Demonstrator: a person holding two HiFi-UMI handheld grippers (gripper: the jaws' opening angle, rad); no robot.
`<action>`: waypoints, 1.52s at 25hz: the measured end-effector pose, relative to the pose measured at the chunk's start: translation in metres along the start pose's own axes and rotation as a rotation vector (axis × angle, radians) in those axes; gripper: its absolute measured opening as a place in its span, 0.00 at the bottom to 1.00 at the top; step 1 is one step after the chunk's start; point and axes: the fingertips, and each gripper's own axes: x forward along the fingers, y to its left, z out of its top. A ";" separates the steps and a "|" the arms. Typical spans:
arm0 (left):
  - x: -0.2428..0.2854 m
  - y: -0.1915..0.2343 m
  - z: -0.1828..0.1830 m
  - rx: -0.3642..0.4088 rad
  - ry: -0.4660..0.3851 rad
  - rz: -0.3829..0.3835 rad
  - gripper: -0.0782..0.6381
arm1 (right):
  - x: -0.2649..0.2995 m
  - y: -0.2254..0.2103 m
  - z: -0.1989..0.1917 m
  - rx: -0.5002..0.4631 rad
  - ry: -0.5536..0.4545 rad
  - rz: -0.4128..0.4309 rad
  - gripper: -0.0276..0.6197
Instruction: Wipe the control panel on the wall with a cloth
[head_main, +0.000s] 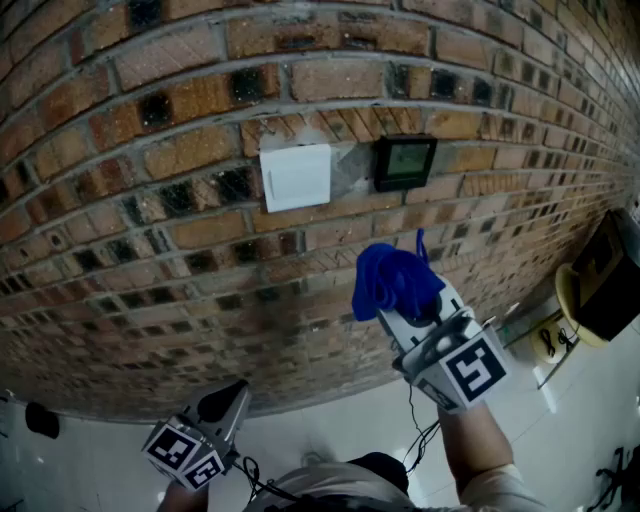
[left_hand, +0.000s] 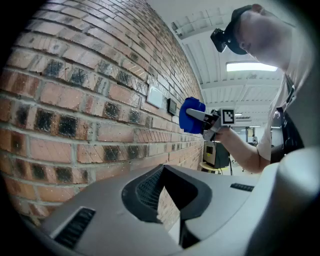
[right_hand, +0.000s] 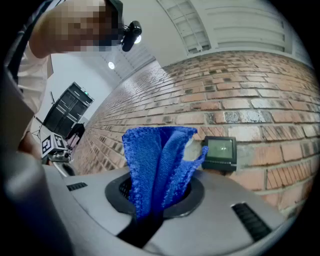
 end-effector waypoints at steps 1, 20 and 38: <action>-0.001 -0.001 -0.001 -0.005 -0.003 0.004 0.11 | 0.013 -0.011 0.012 -0.028 -0.033 0.003 0.18; 0.035 -0.001 -0.004 -0.066 -0.008 0.094 0.11 | 0.011 -0.208 0.039 -0.171 -0.018 -0.234 0.18; 0.052 -0.015 -0.007 -0.064 0.003 0.095 0.11 | 0.046 -0.106 0.063 -0.170 -0.117 0.019 0.18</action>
